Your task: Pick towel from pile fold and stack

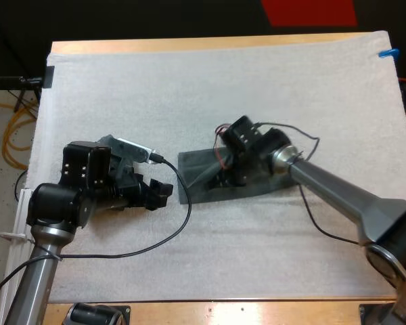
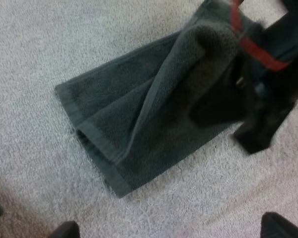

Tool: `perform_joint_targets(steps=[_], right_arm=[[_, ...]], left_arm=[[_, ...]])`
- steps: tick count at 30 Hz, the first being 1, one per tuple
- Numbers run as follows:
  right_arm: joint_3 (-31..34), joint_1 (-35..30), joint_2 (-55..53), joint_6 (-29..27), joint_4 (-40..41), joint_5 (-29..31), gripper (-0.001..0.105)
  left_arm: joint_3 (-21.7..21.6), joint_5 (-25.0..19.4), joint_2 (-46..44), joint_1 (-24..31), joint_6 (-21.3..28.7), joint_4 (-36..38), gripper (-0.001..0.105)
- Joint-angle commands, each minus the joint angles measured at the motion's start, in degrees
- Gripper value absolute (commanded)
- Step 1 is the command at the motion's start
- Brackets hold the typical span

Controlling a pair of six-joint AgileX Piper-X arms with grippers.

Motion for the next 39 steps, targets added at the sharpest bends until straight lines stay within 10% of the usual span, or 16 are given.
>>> perform_joint_targets(steps=[1,22,30,39], right_arm=[[-0.34,0.37,0.64,0.10,-0.64,-0.54,0.000],[-8.84,-3.82,2.69,14.28,-25.68,10.04,0.002],[-8.86,-12.71,-6.52,11.38,-19.22,6.97,0.078],[-8.86,-26.35,-12.14,1.55,0.68,7.13,0.074]], left_arm=[[-0.04,0.34,-0.34,-0.26,-0.36,0.44,0.069],[-0.04,0.34,-0.34,-0.26,-0.36,0.15,0.069],[-0.04,0.34,-0.34,-0.26,-0.36,-0.23,0.069],[-0.04,0.34,-0.34,-0.26,-0.78,-0.20,0.069]])
